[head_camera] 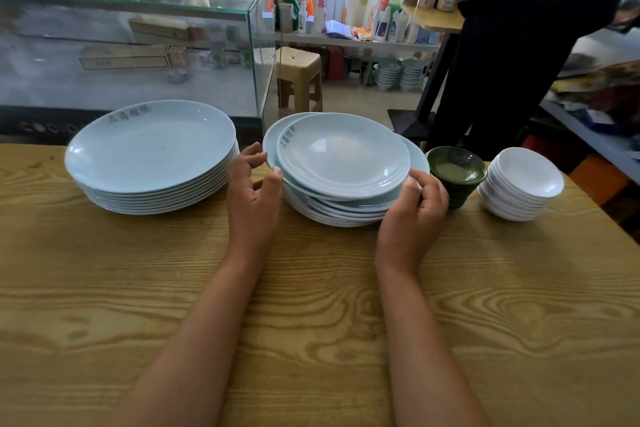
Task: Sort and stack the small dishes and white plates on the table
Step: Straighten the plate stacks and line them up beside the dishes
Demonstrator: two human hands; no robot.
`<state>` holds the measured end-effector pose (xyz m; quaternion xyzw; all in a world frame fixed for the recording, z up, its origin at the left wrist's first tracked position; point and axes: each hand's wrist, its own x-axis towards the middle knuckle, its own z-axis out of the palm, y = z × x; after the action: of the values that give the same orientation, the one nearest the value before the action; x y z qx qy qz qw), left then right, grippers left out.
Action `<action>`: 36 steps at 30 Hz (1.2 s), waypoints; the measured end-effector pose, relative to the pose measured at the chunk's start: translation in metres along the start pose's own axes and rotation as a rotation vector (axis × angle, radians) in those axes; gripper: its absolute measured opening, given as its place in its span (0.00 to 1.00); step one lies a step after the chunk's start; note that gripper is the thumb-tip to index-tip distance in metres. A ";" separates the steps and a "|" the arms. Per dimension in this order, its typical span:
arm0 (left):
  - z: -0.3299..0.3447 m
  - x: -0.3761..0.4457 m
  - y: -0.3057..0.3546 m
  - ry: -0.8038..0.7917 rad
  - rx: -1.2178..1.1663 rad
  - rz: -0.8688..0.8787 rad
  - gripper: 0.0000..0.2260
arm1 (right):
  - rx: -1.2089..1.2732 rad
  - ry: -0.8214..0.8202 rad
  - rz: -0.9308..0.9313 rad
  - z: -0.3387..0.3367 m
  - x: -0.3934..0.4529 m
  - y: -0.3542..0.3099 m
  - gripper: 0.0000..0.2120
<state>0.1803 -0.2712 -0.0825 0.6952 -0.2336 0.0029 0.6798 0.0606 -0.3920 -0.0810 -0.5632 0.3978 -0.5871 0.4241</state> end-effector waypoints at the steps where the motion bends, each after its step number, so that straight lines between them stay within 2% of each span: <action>1: 0.000 0.000 0.001 -0.010 -0.007 -0.003 0.10 | 0.000 -0.003 0.002 0.000 0.000 0.000 0.11; 4: -0.001 -0.002 0.003 -0.016 -0.038 -0.013 0.10 | -0.011 0.007 -0.015 0.000 0.000 0.000 0.11; 9: -0.001 -0.004 0.004 -0.015 -0.057 -0.021 0.13 | -0.029 0.029 -0.017 0.000 0.000 0.002 0.17; 19: 0.000 -0.006 0.008 -0.019 -0.048 -0.008 0.12 | 0.011 0.044 0.004 0.000 -0.001 0.001 0.16; 27: 0.002 -0.003 0.001 -0.076 -0.054 -0.037 0.22 | -0.017 0.014 -0.006 0.000 -0.001 0.002 0.22; 36: 0.001 -0.003 0.003 -0.079 -0.043 -0.049 0.16 | 0.033 0.020 0.015 0.001 0.000 0.001 0.15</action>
<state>0.1762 -0.2708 -0.0809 0.6857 -0.2430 -0.0462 0.6846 0.0616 -0.3920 -0.0821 -0.5471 0.3967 -0.5960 0.4337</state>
